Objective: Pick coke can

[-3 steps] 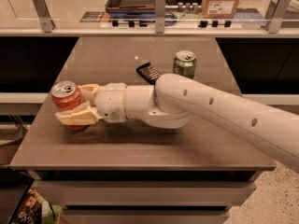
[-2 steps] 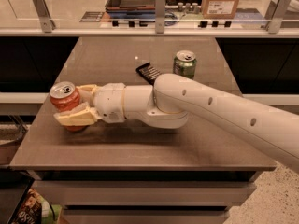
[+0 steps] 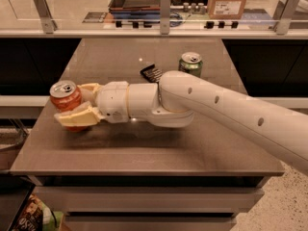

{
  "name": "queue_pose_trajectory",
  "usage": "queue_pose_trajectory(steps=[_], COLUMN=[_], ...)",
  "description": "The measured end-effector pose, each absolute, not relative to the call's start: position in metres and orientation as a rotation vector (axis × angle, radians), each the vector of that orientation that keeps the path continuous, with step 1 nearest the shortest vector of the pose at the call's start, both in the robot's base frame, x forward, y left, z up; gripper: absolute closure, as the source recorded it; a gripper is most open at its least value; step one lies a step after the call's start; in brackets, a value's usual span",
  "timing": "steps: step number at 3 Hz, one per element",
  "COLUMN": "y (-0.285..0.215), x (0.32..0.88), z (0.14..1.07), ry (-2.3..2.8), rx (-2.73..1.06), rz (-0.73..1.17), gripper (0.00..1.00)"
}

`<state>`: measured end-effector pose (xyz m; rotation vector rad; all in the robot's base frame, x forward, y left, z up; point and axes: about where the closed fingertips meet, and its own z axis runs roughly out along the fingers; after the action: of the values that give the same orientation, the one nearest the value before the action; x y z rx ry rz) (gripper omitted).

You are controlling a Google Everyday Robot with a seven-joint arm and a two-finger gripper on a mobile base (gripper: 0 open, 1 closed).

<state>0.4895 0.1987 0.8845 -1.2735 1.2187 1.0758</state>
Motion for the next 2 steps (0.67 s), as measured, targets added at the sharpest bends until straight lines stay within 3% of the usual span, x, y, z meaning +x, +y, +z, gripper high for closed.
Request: queue_pose_trajectory(steps=[2], y=[0.192], x=[0.494], z=[0.932], ry=[1.135], rx=[-1.315], rz=[0.999], gripper=[1.00])
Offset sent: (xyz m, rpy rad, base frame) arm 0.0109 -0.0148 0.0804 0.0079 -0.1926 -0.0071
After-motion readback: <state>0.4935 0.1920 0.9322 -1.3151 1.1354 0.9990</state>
